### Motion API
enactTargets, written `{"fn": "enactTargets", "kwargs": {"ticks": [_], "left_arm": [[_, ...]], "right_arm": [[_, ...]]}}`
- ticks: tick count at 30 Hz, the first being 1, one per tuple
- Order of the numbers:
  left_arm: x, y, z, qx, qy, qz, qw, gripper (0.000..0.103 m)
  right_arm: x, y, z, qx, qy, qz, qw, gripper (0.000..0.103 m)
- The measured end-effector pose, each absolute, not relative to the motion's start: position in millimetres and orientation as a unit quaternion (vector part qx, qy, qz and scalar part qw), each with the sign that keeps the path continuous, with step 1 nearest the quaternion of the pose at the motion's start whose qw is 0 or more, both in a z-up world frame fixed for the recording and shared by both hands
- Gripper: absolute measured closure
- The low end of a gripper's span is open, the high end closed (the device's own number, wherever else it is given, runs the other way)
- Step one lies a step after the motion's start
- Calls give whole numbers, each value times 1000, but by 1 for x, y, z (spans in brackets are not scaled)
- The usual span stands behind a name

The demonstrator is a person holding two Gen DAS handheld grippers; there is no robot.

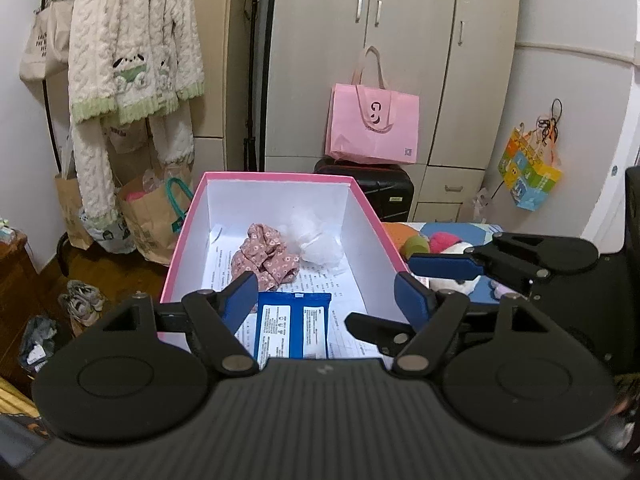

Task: Organize soft objects
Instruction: 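Move the left gripper back toward the purple plush on the table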

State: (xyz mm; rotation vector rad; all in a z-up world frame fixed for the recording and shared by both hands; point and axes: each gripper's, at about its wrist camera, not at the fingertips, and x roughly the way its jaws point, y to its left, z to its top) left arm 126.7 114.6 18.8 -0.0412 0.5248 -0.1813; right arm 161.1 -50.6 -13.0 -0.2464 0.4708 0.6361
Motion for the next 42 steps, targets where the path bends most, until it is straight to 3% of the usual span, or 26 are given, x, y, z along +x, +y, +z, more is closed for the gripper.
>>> {"fn": "enactTargets", "kwargs": {"ticks": [26, 42], "left_arm": [[67, 65, 44, -1, 241, -187, 952, 22], [86, -1, 0, 17, 266, -232, 935, 22]], "right_arm": [[93, -140, 17, -95, 198, 307, 926, 31], [99, -226, 3, -56, 197, 272, 940, 29]]}}
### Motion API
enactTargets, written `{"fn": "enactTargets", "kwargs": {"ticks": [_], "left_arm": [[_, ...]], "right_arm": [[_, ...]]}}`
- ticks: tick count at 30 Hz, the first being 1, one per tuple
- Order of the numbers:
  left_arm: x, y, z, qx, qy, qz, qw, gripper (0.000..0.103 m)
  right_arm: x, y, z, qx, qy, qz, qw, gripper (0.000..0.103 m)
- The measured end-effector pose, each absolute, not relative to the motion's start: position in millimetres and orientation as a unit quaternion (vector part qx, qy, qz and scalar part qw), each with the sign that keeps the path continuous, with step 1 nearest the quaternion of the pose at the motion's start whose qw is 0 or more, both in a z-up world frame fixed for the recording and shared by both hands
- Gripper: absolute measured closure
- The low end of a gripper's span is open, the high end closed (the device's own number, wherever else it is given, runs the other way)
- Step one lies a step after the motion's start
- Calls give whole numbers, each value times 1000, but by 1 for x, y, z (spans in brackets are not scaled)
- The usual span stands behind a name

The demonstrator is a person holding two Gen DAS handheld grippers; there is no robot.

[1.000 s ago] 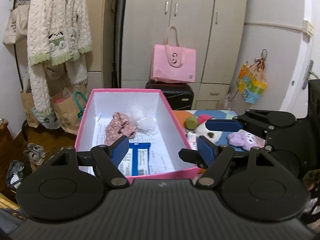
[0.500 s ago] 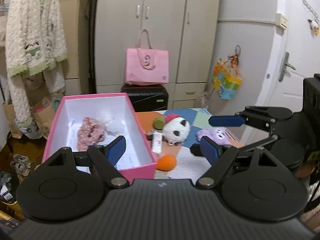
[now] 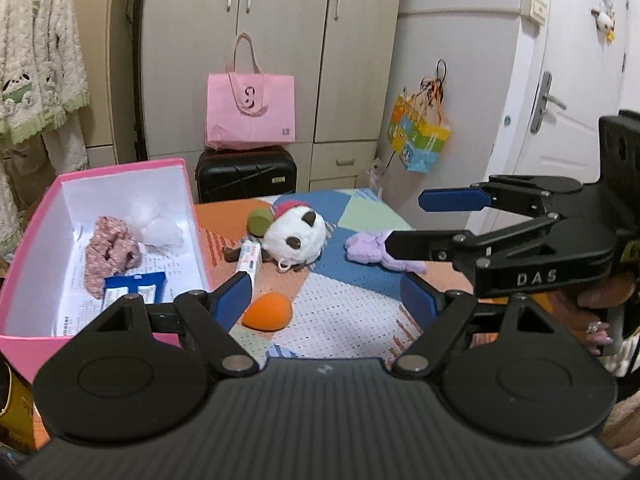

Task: Organize soft objects
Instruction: 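Move the left gripper back toward the purple plush on the table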

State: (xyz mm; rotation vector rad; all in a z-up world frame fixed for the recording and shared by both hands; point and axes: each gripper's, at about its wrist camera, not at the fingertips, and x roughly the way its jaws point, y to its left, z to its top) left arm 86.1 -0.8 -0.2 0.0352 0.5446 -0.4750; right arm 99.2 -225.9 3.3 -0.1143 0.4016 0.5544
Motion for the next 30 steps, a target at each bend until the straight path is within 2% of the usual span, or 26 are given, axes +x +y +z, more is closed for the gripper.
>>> {"fn": "enactTargets", "kwargs": {"ticks": [8, 20, 30], "left_arm": [[107, -26, -28, 35, 278, -223, 934, 22], [152, -64, -55, 2, 303, -271, 914, 22], [210, -111, -83, -28, 303, -309, 901, 22]], "right_arm": [[118, -254, -25, -27, 224, 261, 939, 29], [142, -297, -66, -12, 253, 212, 944, 29], [176, -316, -109, -51, 280, 169, 944, 29]]}}
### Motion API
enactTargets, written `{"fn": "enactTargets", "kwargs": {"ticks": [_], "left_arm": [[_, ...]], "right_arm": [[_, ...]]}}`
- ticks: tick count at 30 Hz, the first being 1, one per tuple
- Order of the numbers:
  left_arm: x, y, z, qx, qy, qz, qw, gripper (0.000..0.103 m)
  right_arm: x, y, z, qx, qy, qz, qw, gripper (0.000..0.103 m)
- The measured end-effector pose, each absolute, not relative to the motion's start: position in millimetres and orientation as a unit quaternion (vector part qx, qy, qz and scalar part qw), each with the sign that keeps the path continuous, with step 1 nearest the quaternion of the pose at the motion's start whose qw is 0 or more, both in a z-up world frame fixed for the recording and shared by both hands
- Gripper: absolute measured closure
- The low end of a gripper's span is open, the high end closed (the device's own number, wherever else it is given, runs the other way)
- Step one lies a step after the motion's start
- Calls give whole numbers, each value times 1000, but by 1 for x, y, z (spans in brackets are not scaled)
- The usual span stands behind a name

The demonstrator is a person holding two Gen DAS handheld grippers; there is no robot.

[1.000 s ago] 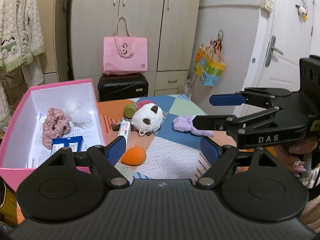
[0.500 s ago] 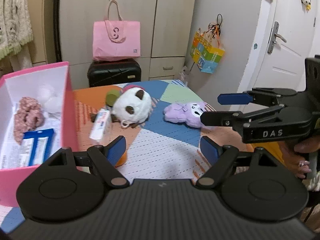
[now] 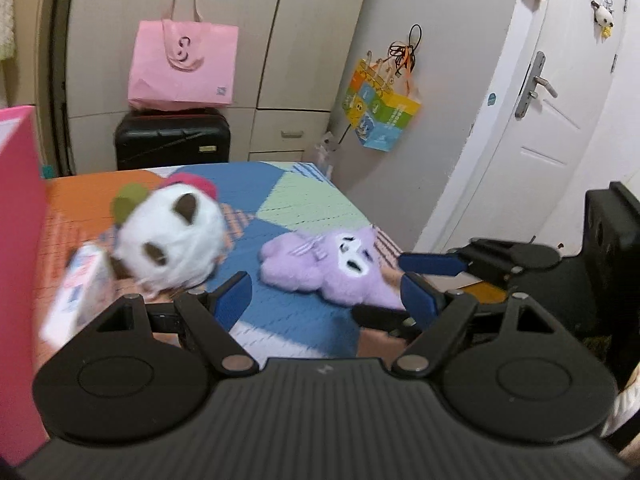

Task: Organize soft objects
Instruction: 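Move the left gripper back toward the purple plush on the table, then close the left gripper on the purple plush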

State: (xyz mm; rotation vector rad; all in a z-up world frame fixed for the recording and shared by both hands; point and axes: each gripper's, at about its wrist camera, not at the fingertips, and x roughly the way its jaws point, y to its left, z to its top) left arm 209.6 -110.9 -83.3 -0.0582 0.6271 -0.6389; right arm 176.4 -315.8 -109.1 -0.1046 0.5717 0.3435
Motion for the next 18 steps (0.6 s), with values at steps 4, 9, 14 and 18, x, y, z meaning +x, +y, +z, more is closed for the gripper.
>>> {"fn": "enactTargets", "kwargs": {"ticks": [4, 9, 14, 18], "left_arm": [[227, -129, -92, -15, 300, -303, 904, 22], [250, -140, -102, -26, 321, -301, 898, 22], [255, -149, -106, -22, 312, -287, 906, 13], [255, -154, -109, -15, 318, -292, 902, 12]], "right_arm": [[195, -322, -120, -30, 287, 175, 941, 23], [212, -325, -133, -19, 301, 174, 937, 21], [218, -325, -136, -21, 304, 179, 935, 15], [218, -324, -135, -23, 302, 185, 935, 15]]}}
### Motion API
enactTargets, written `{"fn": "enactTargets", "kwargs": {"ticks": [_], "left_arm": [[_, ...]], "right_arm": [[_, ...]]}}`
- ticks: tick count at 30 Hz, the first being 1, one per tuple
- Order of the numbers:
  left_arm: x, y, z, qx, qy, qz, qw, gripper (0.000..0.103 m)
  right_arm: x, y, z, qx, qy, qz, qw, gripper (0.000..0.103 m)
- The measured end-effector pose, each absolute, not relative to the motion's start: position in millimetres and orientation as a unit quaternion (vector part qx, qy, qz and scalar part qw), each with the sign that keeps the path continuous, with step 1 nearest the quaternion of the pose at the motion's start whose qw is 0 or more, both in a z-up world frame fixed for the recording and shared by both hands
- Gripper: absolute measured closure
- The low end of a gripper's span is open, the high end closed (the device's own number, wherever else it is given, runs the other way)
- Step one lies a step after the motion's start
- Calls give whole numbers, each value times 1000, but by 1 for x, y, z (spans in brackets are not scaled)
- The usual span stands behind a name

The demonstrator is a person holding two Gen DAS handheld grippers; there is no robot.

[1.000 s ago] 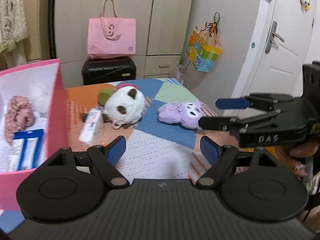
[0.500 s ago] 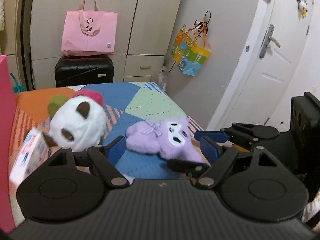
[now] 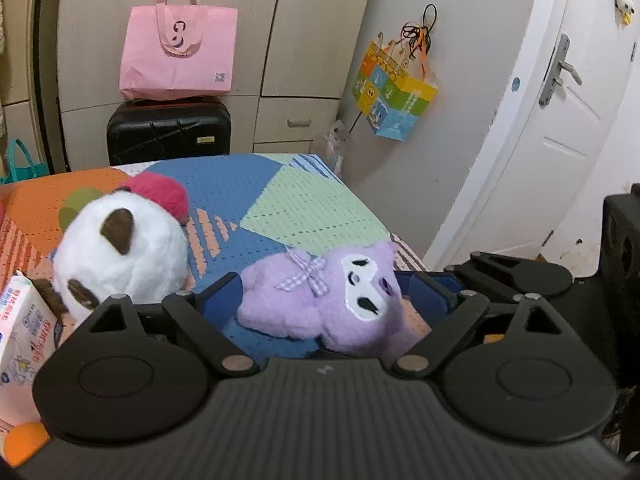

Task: Organize soft objects
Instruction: 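Close the left gripper on the purple plush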

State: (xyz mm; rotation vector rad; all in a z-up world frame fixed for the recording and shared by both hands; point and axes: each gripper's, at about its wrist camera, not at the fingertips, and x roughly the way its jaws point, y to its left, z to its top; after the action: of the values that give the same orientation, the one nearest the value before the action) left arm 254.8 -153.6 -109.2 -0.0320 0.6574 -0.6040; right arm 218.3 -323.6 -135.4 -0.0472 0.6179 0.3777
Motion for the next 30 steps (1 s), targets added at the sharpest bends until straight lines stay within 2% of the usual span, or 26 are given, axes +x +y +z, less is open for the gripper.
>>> {"fn": "enactTargets", "kwargs": {"ticks": [7, 9, 11, 12, 14, 16, 24, 30], "left_arm": [[255, -158, -113, -4, 328, -286, 900, 12], [258, -158, -114, -11, 345, -288, 893, 13], [257, -157, -114, -17, 343, -285, 895, 15], [256, -158, -114, -14, 339, -284, 897, 16], [251, -160, -113, -7, 328, -285, 901, 17], [243, -163, -112, 2, 320, -285, 904, 17], [224, -162, -106, 3, 321, -278, 905, 17], [210, -152, -103, 7, 336, -269, 903, 22]], "right_arm": [[218, -317, -137, -38, 301, 189, 934, 10], [216, -314, -137, -47, 296, 186, 936, 12], [215, -313, -136, -49, 291, 188, 937, 21], [214, -313, -135, -48, 291, 187, 937, 21], [213, -315, -135, -41, 290, 180, 939, 29], [213, -317, -135, -34, 287, 172, 942, 33], [197, -314, -133, -15, 278, 162, 946, 36], [179, -307, -131, -8, 272, 165, 948, 38]]}}
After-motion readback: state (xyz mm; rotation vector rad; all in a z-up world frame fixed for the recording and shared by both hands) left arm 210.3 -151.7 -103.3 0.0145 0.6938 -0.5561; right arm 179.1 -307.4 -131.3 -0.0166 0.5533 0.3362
